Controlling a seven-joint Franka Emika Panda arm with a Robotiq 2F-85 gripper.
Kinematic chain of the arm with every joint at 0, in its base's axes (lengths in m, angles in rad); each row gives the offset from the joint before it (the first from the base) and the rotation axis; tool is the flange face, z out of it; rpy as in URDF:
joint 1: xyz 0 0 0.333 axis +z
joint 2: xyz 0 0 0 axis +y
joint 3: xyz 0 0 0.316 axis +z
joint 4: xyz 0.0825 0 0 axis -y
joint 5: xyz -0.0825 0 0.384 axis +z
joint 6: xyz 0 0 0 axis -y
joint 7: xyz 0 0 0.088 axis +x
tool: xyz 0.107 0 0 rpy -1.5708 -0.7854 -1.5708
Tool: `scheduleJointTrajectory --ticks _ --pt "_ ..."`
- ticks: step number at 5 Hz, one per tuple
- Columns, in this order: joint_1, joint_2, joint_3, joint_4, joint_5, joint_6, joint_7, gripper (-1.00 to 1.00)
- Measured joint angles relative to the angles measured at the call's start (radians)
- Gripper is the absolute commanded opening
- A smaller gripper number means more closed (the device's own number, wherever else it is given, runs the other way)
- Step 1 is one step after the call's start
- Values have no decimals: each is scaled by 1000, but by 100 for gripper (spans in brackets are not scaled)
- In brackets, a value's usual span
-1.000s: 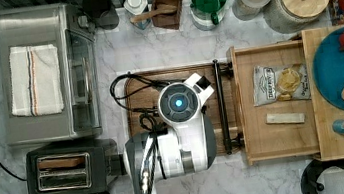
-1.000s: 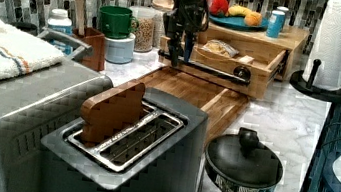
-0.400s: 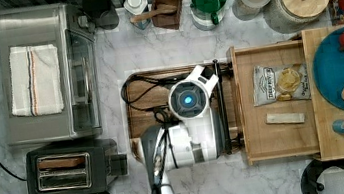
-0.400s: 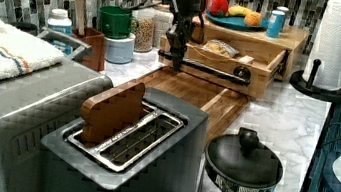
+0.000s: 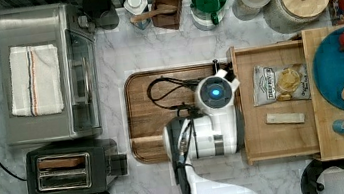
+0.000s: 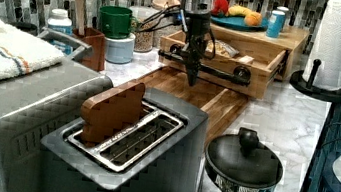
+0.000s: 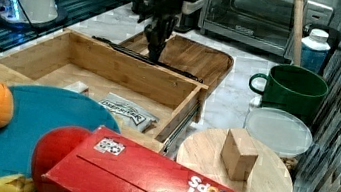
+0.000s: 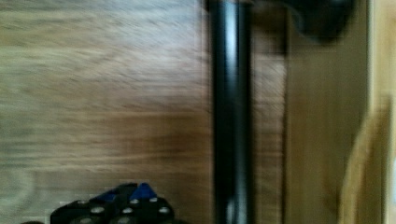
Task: Close the drawer.
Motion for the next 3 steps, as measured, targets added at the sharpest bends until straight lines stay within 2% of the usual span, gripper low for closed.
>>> scheduleJointTrajectory --ticks 1,3 --pt "-39 -19 -11 -6 -25 -38 -36 -100" --pt "-61 -67 -48 6 -26 -33 -217 -100"
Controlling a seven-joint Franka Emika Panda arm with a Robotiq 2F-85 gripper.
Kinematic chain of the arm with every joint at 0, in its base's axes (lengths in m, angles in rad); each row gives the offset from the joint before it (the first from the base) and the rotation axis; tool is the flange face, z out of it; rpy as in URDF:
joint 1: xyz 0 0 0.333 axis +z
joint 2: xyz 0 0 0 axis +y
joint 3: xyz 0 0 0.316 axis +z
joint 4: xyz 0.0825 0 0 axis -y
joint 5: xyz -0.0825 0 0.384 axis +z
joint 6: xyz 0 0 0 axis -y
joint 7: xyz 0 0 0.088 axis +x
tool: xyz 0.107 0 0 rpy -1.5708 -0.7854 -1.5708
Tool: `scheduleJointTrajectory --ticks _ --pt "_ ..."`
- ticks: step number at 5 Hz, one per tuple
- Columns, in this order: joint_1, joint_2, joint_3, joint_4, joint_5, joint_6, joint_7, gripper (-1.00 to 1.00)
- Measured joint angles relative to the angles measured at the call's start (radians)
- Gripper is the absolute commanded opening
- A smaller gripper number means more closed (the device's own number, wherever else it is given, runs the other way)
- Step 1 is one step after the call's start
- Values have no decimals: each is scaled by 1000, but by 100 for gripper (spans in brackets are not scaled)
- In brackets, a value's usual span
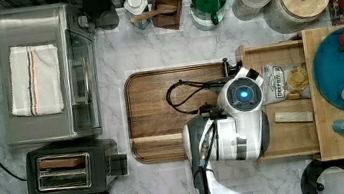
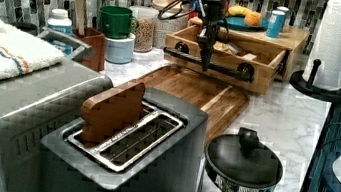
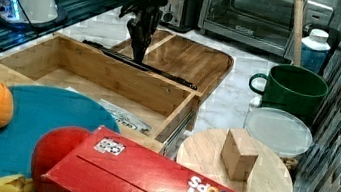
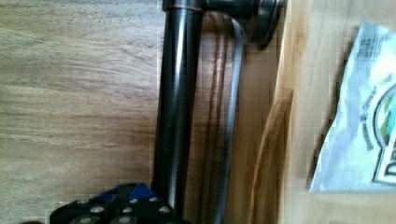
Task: Close the drawer.
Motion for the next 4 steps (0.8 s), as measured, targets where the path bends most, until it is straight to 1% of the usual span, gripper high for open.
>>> scheduleJointTrajectory --ticks 1,2,3,4 --pt "2 18 -39 4 48 71 -63 -100" --pt "-30 42 -51 8 105 118 -104 -100" --pt "-42 55 -74 43 75 46 -167 -100" --pt "-8 66 -141 84 81 -10 -236 -100"
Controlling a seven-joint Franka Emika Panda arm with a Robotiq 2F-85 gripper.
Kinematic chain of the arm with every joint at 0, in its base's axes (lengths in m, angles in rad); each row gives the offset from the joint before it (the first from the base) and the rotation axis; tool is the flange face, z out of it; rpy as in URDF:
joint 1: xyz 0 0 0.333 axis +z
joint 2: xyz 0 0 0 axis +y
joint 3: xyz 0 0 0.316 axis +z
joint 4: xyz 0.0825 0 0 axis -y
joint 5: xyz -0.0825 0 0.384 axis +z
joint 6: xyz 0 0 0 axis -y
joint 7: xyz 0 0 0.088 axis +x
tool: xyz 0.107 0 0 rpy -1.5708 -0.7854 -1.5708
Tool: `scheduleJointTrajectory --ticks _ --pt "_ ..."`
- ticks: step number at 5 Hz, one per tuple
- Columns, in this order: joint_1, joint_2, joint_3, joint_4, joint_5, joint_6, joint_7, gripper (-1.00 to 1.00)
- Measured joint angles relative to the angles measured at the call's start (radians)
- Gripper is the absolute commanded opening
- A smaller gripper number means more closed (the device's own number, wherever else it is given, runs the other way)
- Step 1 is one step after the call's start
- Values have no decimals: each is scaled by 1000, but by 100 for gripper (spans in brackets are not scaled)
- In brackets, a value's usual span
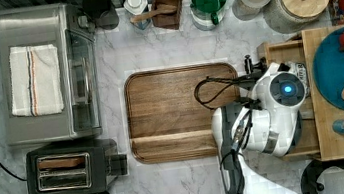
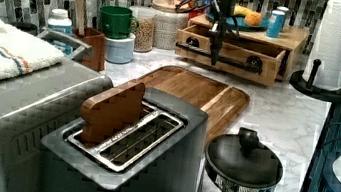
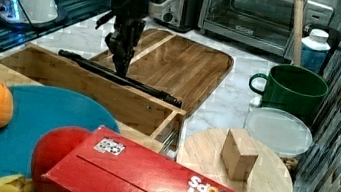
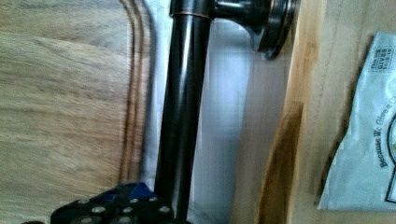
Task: Close the drawer.
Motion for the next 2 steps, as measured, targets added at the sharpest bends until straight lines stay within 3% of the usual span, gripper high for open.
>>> scheduleJointTrajectory --ticks 1,2 --pt "-17 17 -24 25 18 27 -63 -100" --pt "-82 62 -15 76 52 38 -218 -100"
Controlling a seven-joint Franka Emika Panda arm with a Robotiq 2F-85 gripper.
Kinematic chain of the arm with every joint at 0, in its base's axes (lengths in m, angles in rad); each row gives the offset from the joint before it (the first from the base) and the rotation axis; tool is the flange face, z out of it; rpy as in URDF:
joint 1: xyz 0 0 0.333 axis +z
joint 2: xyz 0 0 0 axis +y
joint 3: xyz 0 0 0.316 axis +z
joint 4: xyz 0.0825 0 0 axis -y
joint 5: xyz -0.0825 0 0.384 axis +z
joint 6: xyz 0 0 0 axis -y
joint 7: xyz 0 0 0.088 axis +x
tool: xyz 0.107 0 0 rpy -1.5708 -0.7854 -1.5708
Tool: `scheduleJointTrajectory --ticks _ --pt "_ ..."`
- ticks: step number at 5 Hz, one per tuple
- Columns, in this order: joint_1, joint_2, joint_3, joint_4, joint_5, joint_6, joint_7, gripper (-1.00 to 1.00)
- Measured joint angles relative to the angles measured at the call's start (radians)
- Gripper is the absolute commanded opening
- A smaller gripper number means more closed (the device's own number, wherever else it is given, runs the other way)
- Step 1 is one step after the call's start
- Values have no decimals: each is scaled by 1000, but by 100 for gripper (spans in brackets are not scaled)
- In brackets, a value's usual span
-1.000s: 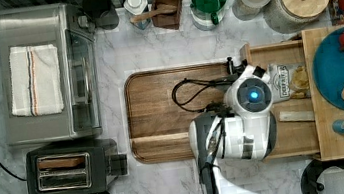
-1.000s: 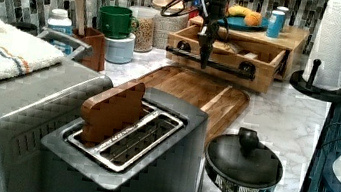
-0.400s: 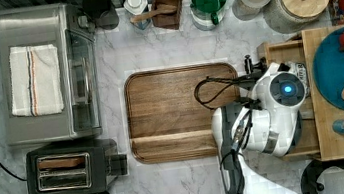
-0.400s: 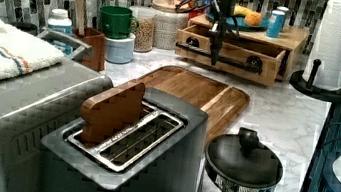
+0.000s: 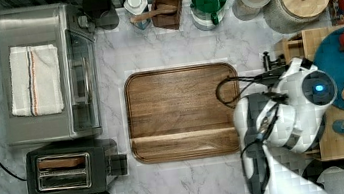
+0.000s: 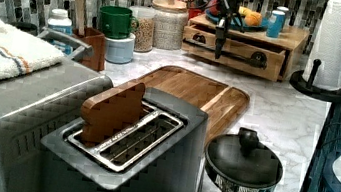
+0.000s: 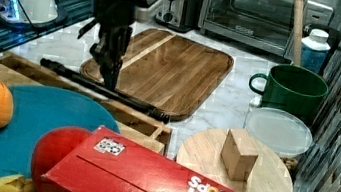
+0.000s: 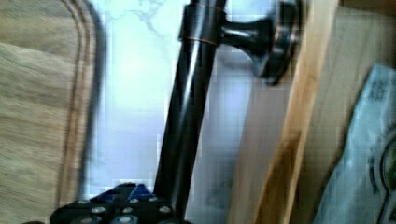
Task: Close the drawer.
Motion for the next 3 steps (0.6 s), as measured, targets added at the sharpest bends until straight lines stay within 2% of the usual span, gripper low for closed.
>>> scheduleJointTrajectory --ticks 1,2,3 --pt "-52 54 0 62 60 2 -70 -100" --pt "-69 80 -9 105 64 -25 -72 -100" --pt "-64 86 -9 115 32 -31 -68 -100"
